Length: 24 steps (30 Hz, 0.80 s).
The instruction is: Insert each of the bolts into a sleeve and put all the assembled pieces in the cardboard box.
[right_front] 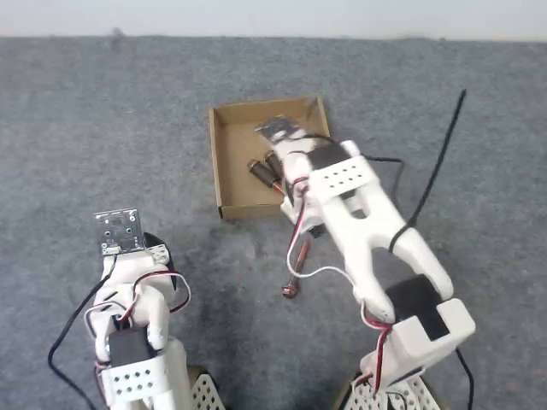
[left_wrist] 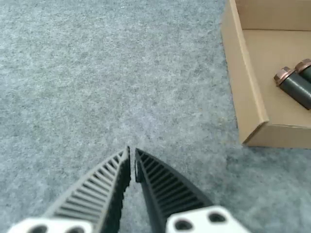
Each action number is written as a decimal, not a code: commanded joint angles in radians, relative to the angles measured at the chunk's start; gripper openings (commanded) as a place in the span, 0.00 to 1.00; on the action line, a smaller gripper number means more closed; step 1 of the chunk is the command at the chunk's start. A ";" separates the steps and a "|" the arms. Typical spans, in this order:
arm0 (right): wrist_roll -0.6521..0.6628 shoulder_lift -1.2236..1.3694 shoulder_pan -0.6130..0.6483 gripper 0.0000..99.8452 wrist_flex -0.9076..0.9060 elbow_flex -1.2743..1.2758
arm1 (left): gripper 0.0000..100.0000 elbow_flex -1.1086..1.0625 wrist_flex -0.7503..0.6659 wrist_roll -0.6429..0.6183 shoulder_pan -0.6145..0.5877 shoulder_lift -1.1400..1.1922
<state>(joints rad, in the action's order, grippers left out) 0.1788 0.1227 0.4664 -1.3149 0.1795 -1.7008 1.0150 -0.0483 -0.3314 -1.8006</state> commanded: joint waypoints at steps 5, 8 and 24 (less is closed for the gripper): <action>-0.041 -0.137 -0.093 0.01 0.061 0.095 | 0.01 0.015 -0.023 0.008 -0.003 0.008; -0.043 -0.211 -0.108 0.01 0.113 0.203 | 0.01 0.015 -0.023 0.008 -0.003 0.008; 0.055 -0.400 -0.450 0.01 0.410 0.657 | 0.01 0.015 -0.023 0.008 -0.003 0.008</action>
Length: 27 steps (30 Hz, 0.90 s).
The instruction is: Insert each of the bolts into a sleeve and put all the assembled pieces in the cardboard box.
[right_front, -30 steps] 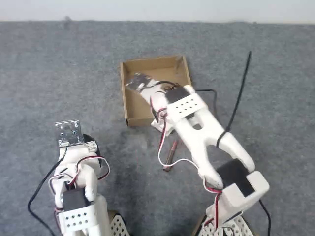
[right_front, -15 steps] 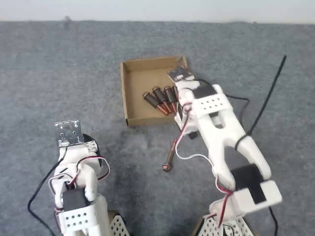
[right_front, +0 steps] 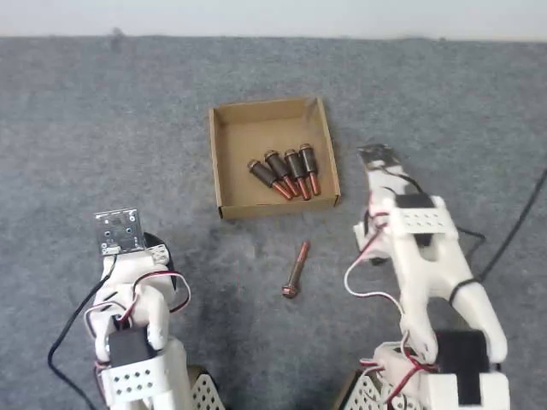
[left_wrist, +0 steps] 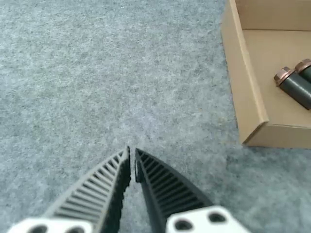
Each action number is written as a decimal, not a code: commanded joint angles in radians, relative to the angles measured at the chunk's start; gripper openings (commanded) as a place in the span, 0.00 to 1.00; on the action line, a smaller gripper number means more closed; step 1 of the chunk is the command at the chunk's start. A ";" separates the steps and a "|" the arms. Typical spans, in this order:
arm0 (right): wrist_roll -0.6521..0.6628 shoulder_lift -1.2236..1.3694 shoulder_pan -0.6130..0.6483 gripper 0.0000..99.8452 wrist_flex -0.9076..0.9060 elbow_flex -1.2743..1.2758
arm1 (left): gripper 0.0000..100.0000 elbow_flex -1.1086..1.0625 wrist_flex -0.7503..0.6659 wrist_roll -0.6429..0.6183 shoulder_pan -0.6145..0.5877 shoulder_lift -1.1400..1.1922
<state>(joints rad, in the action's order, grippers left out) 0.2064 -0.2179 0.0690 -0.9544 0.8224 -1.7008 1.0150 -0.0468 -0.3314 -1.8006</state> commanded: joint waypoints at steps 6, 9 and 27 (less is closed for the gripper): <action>0.029 -0.058 -0.059 0.02 0.051 0.018 | 0.01 0.015 -0.021 0.006 -0.003 0.008; 0.029 -0.056 -0.059 0.10 0.051 0.020 | 0.01 0.015 -0.021 0.006 -0.006 0.008; 0.094 -0.048 -0.067 0.09 0.077 0.071 | 0.01 0.015 -0.021 0.006 -0.006 0.008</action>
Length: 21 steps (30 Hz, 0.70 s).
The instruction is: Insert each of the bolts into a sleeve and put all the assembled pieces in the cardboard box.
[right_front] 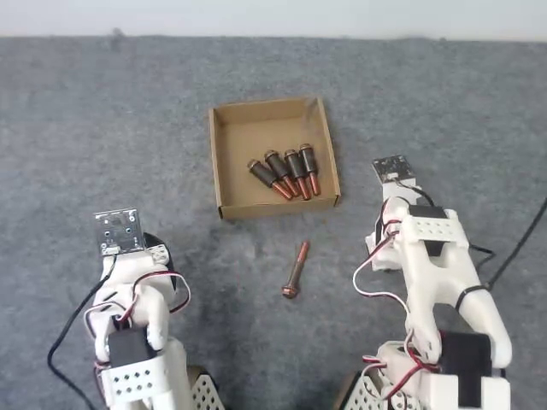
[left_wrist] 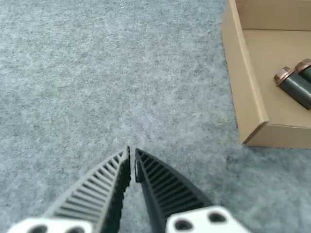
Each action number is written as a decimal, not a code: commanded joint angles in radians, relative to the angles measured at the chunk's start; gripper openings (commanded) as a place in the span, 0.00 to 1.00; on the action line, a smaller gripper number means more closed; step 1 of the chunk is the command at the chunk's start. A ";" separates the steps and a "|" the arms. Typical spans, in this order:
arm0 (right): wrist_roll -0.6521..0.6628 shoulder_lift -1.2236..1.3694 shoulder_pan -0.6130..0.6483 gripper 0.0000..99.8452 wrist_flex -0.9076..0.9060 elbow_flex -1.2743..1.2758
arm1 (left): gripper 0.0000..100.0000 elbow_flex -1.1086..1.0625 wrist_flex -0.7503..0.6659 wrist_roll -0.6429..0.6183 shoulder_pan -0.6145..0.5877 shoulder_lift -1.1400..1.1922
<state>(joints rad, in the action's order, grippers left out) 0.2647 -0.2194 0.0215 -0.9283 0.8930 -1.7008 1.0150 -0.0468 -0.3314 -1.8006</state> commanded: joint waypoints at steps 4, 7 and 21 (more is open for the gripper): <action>0.040 -0.045 -0.019 0.09 0.110 0.015 | 0.01 0.015 -0.021 0.006 -0.006 0.008; 0.041 -0.044 -0.016 0.09 0.111 0.015 | 0.01 0.015 -0.021 0.006 -0.006 0.008; 0.110 0.054 -0.012 0.07 0.044 -0.044 | 0.01 0.015 -0.002 0.008 -0.005 0.008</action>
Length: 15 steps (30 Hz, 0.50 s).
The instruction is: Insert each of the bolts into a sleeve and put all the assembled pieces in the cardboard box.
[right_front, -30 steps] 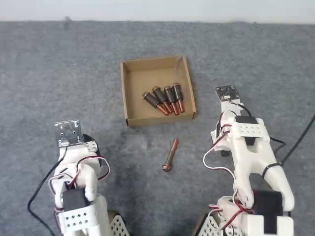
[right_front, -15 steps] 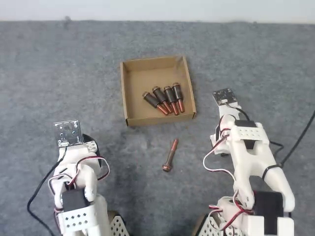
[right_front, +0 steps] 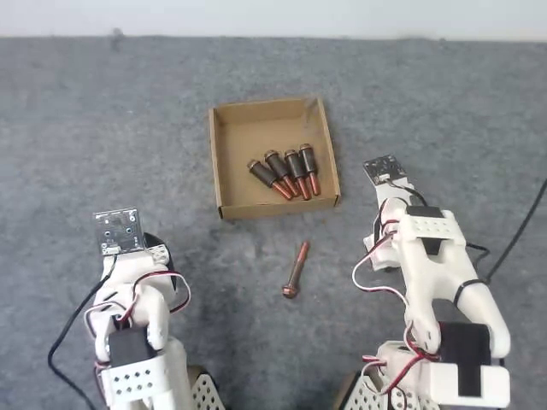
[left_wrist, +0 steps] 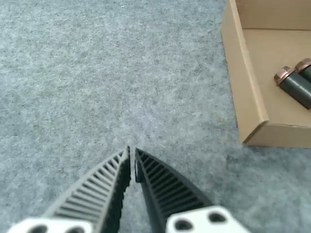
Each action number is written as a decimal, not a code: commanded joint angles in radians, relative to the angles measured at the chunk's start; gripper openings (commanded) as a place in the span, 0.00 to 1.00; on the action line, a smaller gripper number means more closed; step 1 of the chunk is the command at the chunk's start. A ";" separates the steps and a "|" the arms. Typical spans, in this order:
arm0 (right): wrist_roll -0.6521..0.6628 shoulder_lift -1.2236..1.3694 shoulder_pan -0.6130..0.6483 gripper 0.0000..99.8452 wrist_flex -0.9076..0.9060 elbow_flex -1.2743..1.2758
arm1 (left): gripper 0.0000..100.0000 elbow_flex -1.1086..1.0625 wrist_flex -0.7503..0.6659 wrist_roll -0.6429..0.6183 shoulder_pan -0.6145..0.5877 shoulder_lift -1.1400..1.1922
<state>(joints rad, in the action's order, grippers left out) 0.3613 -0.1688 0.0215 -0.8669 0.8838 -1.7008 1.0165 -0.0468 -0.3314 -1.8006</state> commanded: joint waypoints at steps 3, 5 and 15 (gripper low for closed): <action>0.014 0.005 -0.012 0.01 -0.018 -0.035 | 0.01 0.015 -0.003 0.008 -0.003 0.008; 0.012 0.004 -0.015 0.00 -0.018 -0.035 | 0.01 0.015 -0.005 0.008 -0.003 0.008; -0.040 0.001 -0.102 0.01 -0.022 -0.054 | 0.01 0.096 -0.018 0.000 0.035 0.006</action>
<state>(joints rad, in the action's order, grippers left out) 0.3460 -0.1672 -0.0338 -0.8777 0.8807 -1.7008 0.9889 -0.0483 -0.3038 -1.8006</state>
